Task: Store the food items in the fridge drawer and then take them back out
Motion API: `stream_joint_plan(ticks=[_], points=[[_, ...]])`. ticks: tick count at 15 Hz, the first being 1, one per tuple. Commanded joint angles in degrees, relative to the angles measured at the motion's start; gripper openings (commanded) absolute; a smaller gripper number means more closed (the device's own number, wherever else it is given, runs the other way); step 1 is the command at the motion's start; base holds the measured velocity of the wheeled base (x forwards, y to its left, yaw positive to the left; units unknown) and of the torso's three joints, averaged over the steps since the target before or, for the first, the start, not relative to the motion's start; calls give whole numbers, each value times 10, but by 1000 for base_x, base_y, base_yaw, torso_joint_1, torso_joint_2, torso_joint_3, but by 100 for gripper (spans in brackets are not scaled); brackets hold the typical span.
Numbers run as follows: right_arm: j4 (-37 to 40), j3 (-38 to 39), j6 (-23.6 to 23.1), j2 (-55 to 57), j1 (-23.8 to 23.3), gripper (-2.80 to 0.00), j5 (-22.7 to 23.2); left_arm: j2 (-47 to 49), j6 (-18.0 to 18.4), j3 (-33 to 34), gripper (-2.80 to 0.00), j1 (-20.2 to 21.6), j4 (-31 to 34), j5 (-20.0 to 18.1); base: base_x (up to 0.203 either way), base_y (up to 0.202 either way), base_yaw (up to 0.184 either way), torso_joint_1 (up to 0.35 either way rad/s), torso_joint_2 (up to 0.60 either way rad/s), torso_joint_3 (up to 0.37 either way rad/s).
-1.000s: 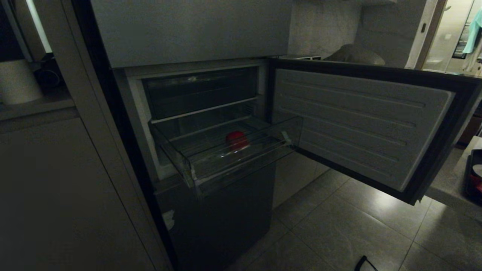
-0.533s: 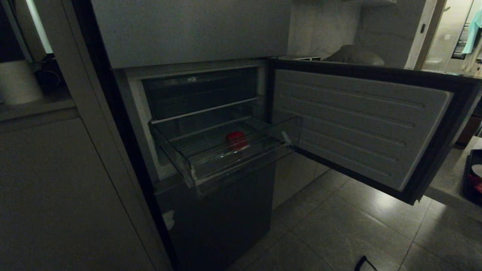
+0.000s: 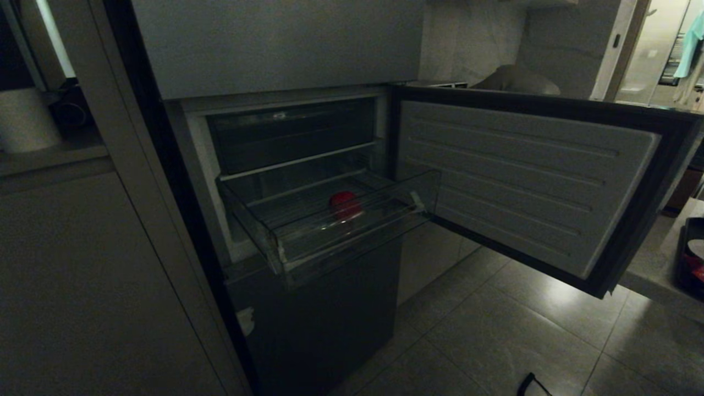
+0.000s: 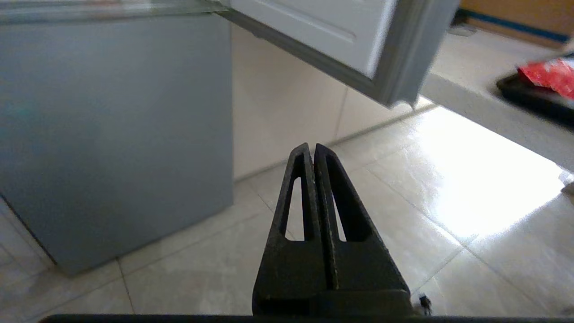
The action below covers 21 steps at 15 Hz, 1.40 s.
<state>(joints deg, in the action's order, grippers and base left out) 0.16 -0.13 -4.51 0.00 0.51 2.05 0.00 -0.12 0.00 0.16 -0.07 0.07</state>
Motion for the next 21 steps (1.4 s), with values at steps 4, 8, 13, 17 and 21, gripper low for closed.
stream_joint_plan(ticks=[4, 8, 13, 17, 21], points=[[0, 1, 5, -1, 0, -280, -6, 0, 0, 0, -280, 0, 0, 0, 3, -2, 60, 3, 1, 1], [1, 1, 5, -1, 0, -280, -8, 0, 0, 0, -280, 0, 0, 0, 3, -7, 173, 1, -1, 3], [0, 1, 8, -1, 0, -280, -9, 0, 0, 0, -280, 0, 0, 0, 2, -9, 175, 3, 4, 6], [-1, 1, 38, -1, 0, -280, -17, 0, 0, 0, -280, 0, 0, 0, 2, -6, 156, 1, 5, 3], [-1, 1, 39, -1, 0, -280, -18, 0, 0, 0, -280, 0, 0, 0, 0, 0, 16, 1, 1, 0]])
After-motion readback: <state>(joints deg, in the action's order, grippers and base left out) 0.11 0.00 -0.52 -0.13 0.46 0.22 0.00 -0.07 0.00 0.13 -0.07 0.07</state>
